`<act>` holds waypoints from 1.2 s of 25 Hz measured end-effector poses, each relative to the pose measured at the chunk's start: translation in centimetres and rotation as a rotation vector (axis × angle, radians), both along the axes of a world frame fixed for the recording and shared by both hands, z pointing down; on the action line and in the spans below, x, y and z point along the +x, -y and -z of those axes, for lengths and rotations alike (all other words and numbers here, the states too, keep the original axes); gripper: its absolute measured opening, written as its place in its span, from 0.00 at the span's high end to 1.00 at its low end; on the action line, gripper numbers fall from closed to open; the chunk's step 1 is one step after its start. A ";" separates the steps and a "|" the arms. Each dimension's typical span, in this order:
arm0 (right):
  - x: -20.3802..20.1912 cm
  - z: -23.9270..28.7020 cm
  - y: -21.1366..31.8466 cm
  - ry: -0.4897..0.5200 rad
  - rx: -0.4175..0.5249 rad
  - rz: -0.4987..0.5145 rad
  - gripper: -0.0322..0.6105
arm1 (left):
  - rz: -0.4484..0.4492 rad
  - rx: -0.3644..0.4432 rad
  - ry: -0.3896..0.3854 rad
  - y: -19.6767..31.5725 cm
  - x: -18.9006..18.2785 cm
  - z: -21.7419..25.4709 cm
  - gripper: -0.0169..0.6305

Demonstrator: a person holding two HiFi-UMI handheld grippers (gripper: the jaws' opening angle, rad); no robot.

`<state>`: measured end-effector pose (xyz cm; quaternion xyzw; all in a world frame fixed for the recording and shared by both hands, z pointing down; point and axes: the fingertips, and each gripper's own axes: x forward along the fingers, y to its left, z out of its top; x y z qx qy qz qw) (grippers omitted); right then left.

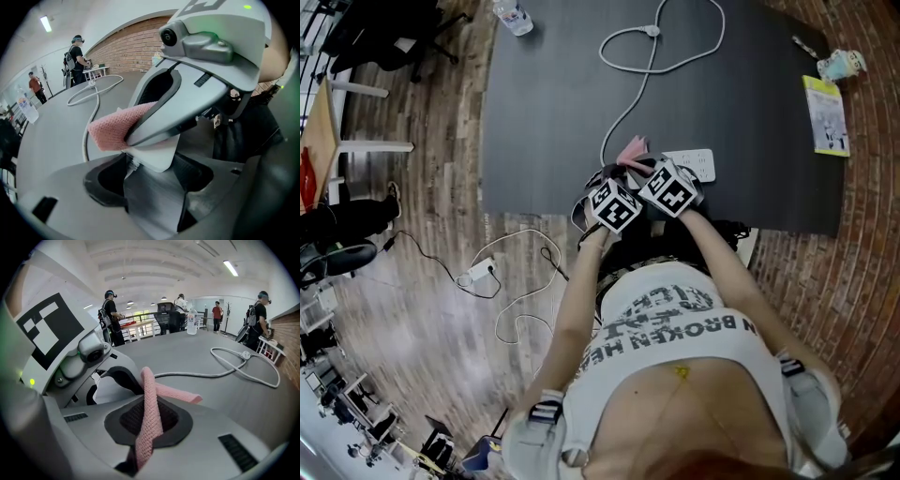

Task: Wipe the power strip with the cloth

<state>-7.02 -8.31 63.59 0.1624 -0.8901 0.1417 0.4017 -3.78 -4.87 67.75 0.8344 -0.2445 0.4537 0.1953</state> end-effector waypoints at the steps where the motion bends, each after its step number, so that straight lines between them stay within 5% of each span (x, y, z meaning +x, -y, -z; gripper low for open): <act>1: 0.0 0.0 0.0 -0.001 0.009 0.002 0.92 | -0.001 0.000 -0.001 0.0 0.0 0.0 0.52; 30: 3.8 0.0 0.9 -0.038 0.000 -0.076 0.92 | -0.007 -0.007 0.012 -0.1 0.0 -0.1 0.52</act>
